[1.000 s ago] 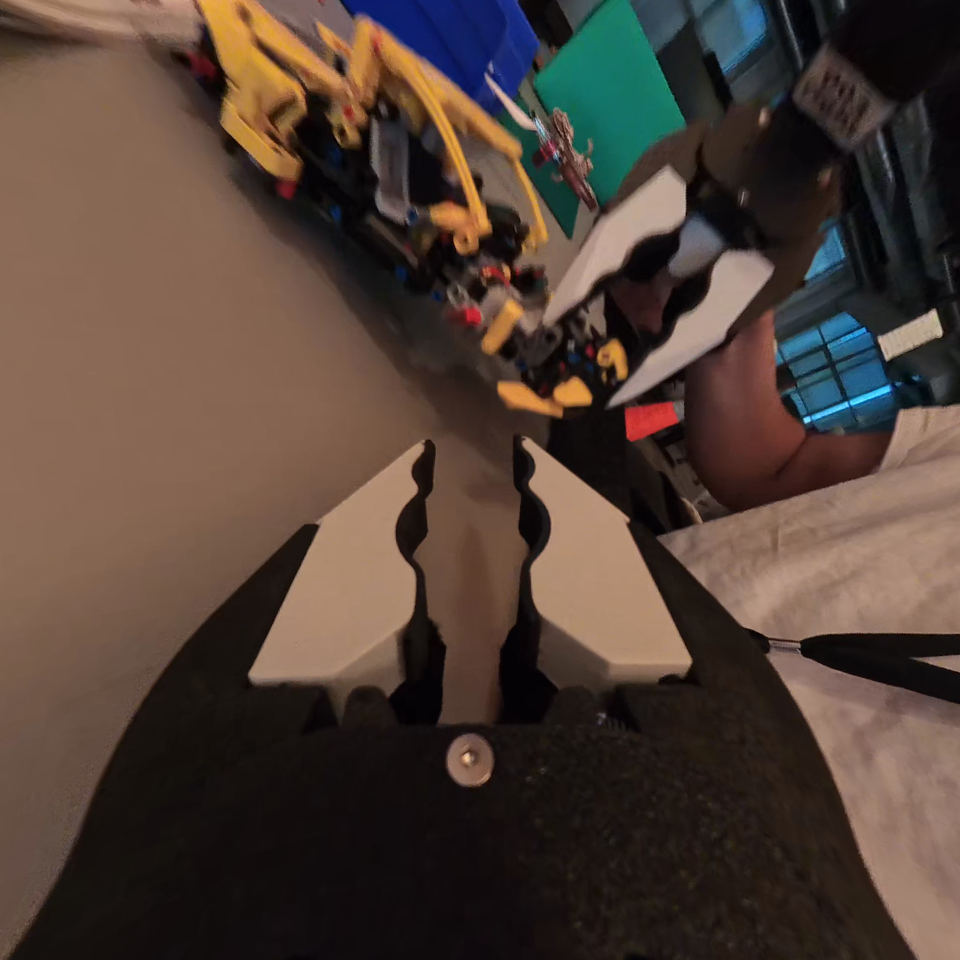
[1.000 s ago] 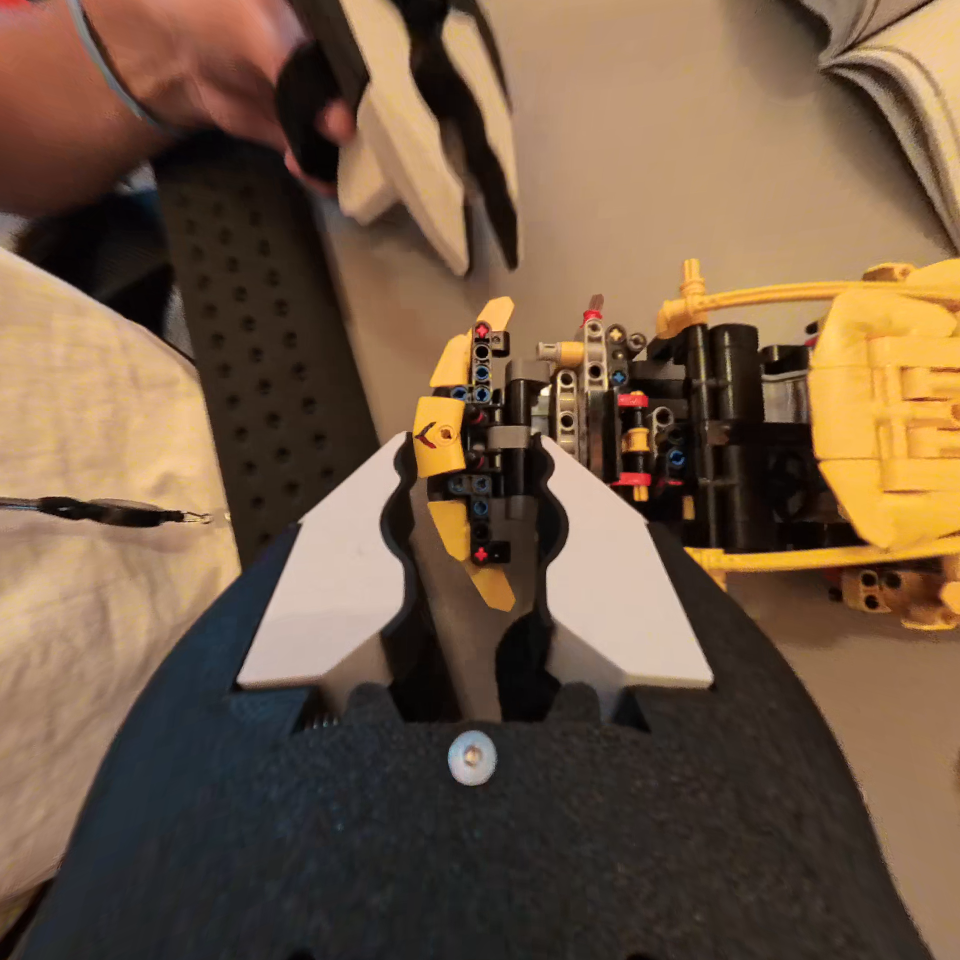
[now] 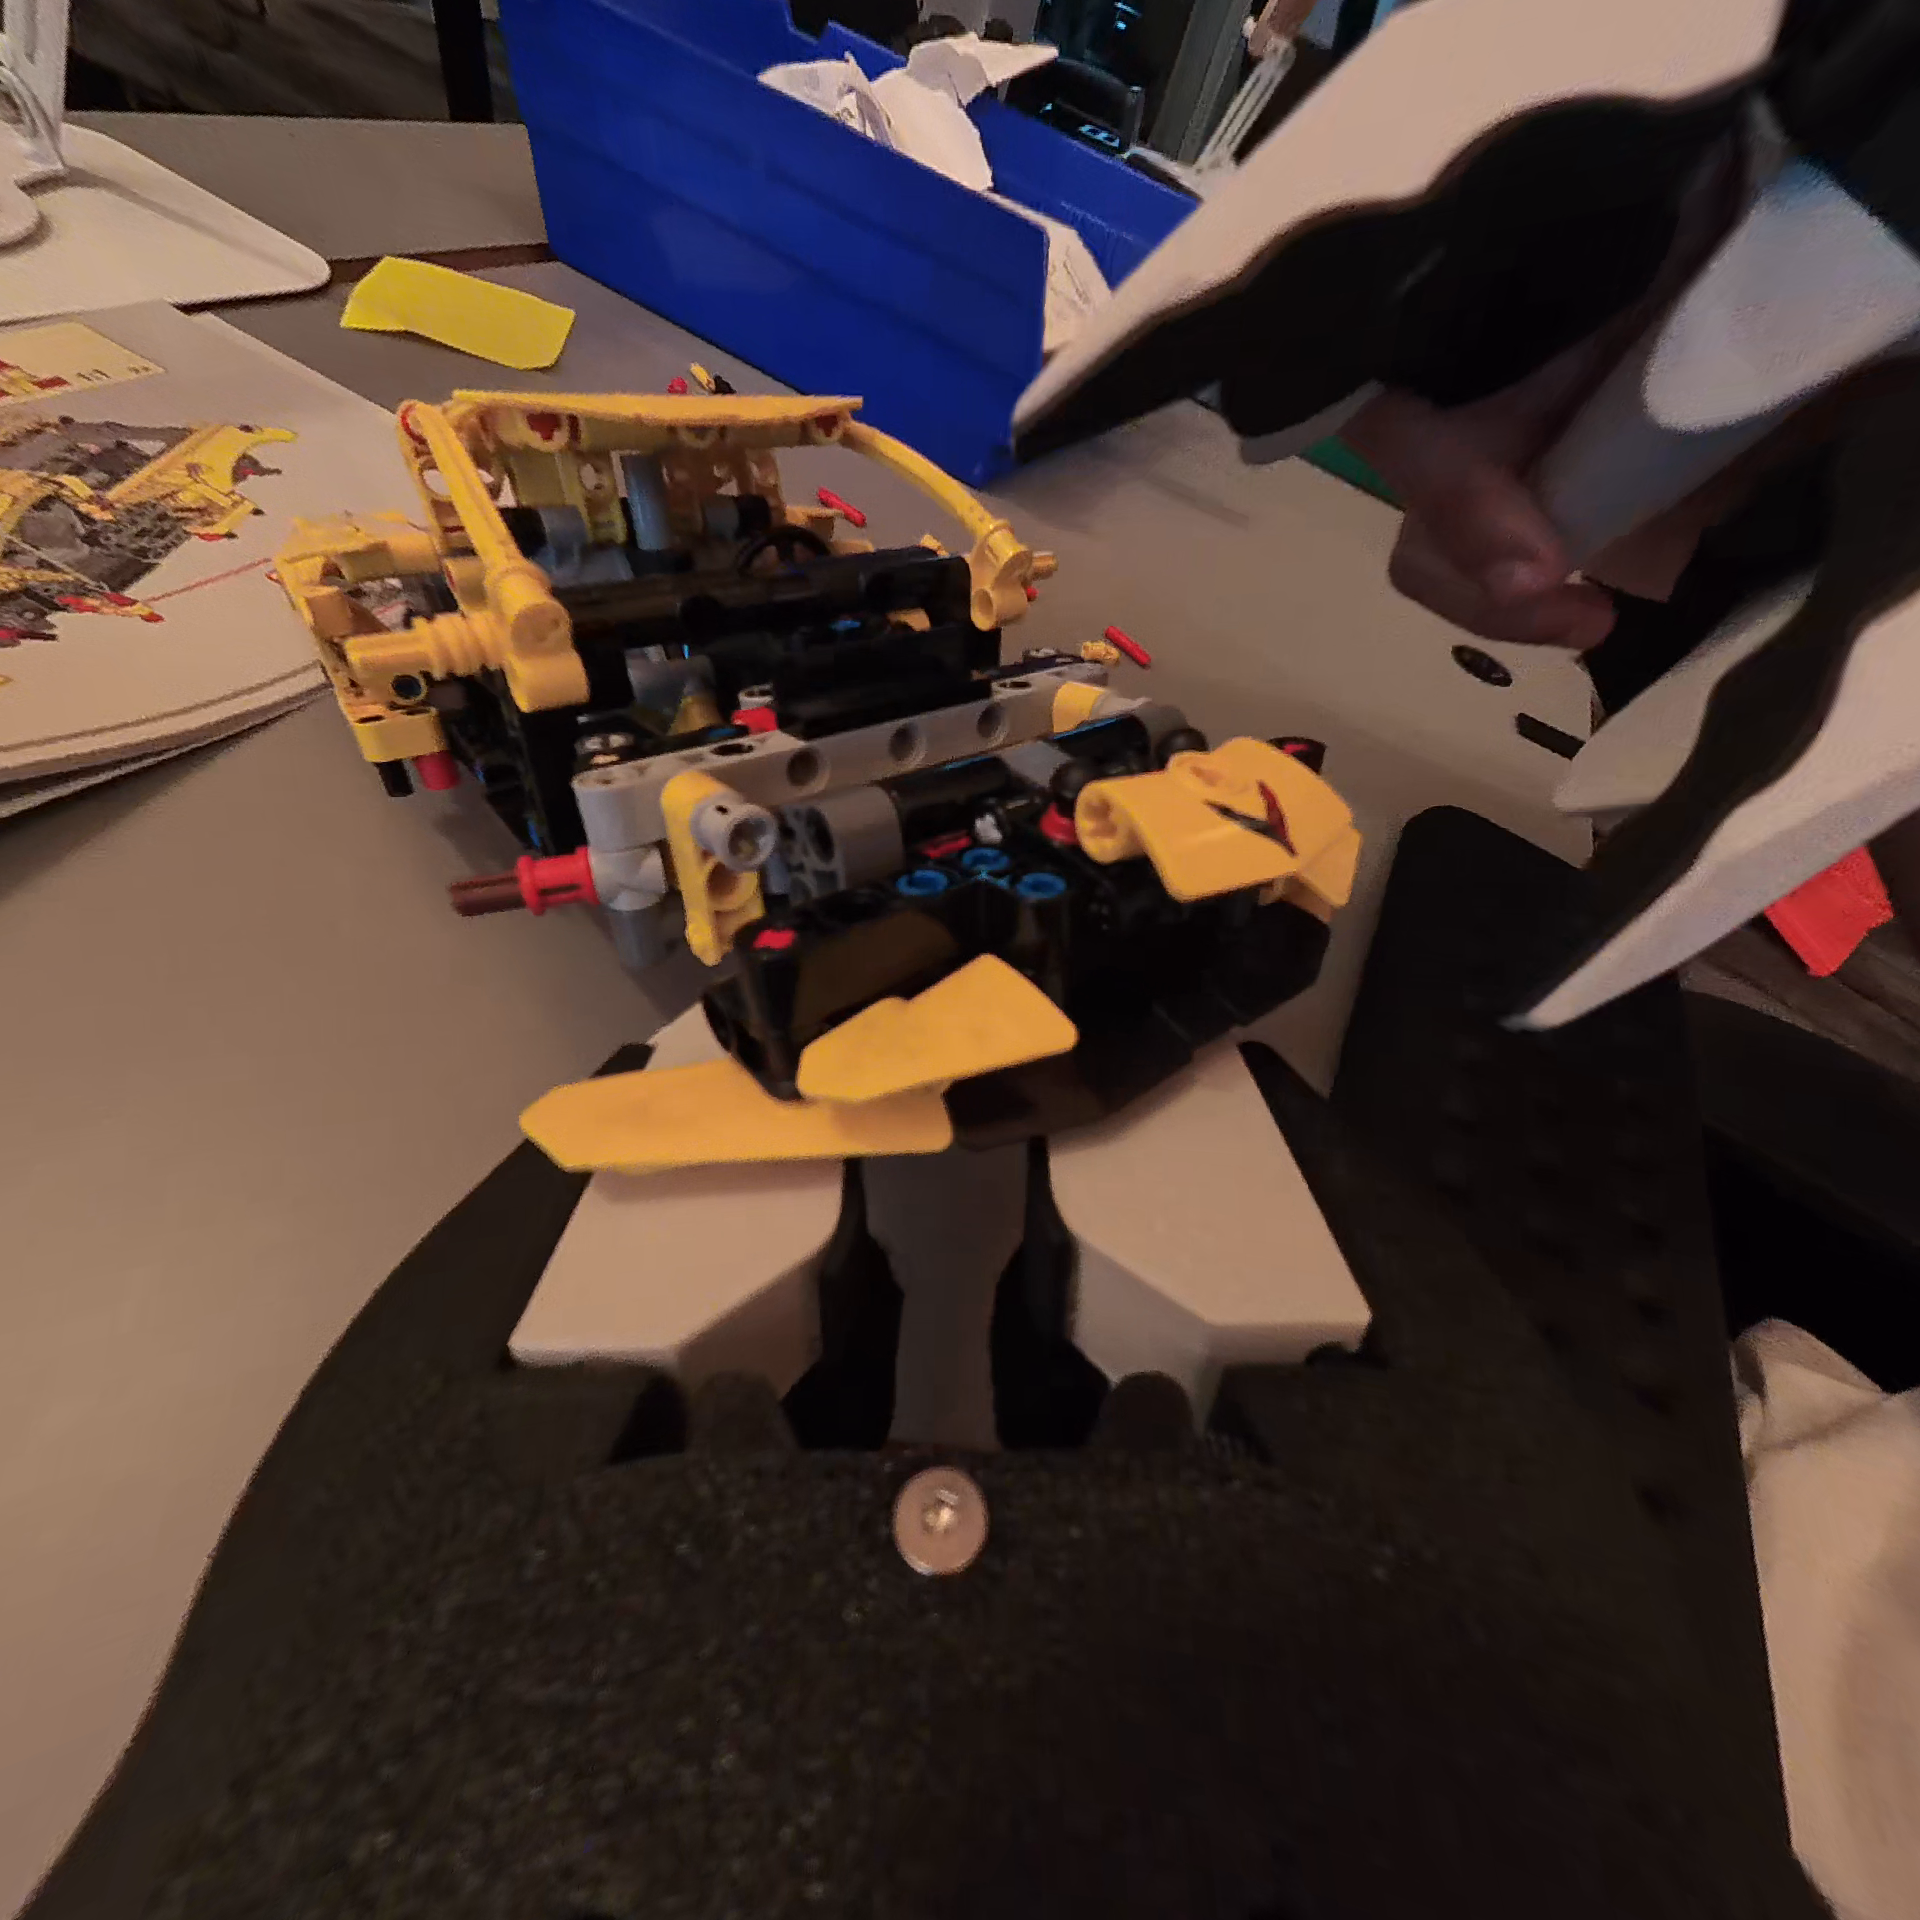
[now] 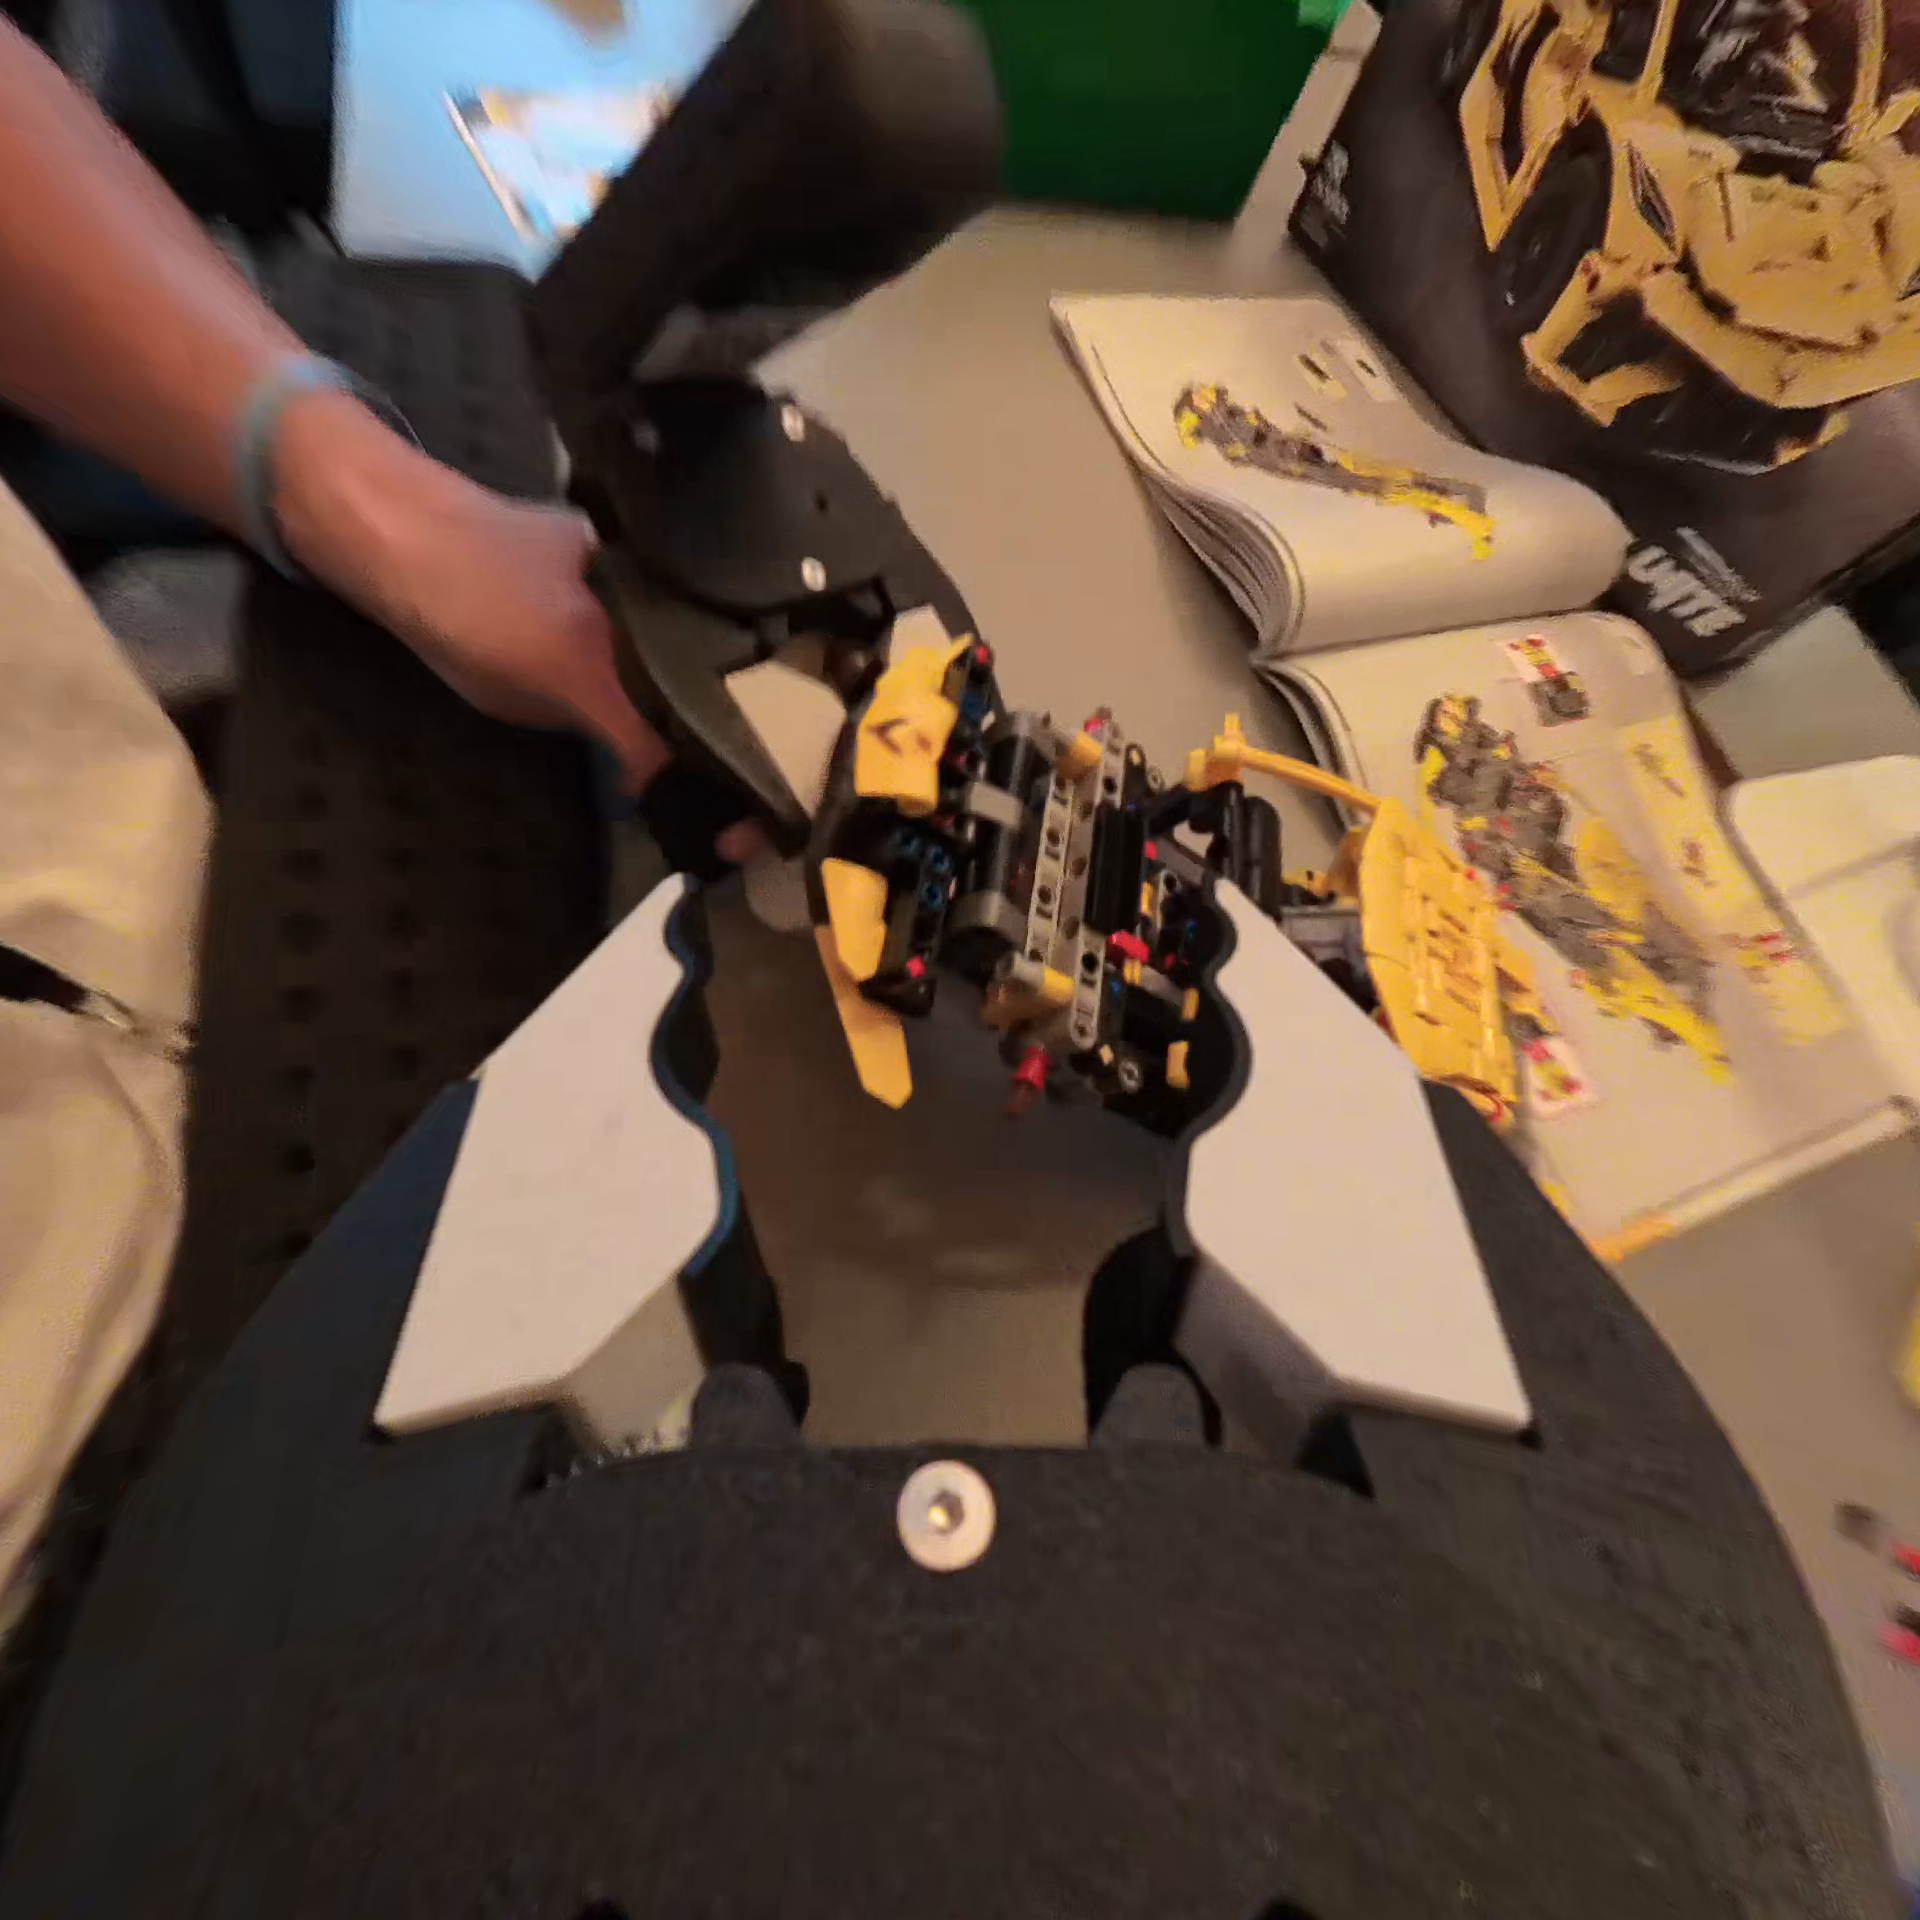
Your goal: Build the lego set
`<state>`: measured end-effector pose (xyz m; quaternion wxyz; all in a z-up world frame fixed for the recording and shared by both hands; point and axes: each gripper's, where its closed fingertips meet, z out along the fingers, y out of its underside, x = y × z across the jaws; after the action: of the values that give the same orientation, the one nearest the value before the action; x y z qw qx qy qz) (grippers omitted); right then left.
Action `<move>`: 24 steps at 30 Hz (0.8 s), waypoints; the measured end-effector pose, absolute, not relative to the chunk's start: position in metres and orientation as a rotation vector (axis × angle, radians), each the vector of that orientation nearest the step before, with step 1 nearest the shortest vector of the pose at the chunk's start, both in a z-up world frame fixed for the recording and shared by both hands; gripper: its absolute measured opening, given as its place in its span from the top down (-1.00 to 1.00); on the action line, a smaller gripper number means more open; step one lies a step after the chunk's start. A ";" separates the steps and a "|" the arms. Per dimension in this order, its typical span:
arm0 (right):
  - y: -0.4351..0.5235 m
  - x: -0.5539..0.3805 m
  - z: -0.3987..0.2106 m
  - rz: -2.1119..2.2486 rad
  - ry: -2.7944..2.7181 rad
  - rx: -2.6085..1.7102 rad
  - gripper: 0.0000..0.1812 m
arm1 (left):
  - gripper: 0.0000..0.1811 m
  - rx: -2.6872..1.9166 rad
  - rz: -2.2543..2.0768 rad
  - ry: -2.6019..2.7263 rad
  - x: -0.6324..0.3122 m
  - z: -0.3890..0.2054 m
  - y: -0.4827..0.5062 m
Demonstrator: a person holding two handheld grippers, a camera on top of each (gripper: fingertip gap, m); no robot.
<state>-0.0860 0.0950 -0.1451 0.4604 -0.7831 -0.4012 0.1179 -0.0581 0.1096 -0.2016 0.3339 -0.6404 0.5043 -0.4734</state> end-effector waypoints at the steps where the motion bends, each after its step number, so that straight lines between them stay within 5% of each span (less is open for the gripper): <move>1: 0.096 -0.085 -0.149 0.174 -1.028 -1.934 -0.02 | 0.73 -1.666 -1.235 1.314 -0.058 -0.200 0.111; 5: 0.104 -0.083 -0.164 -0.241 -1.231 -1.866 -0.08 | 0.73 -1.618 -1.217 1.341 -0.058 -0.196 0.114; 10: 0.122 -0.084 -0.177 -0.258 -1.357 -1.906 -0.24 | 0.74 -1.595 -1.184 1.371 -0.058 -0.195 0.123; 17: 0.132 -0.092 -0.189 -0.239 -1.403 -1.909 -0.19 | 0.81 -1.614 -1.184 1.372 -0.058 -0.195 0.130; 24: 0.143 -0.086 -0.182 -0.311 -1.344 -1.886 0.10 | 0.91 -1.593 -1.181 1.402 -0.055 -0.194 0.127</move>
<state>-0.0865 0.1426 -0.1816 0.3915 -0.7426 -0.5293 -0.1226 -0.0553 0.1272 -0.1938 0.3492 -0.6147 0.5409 -0.4557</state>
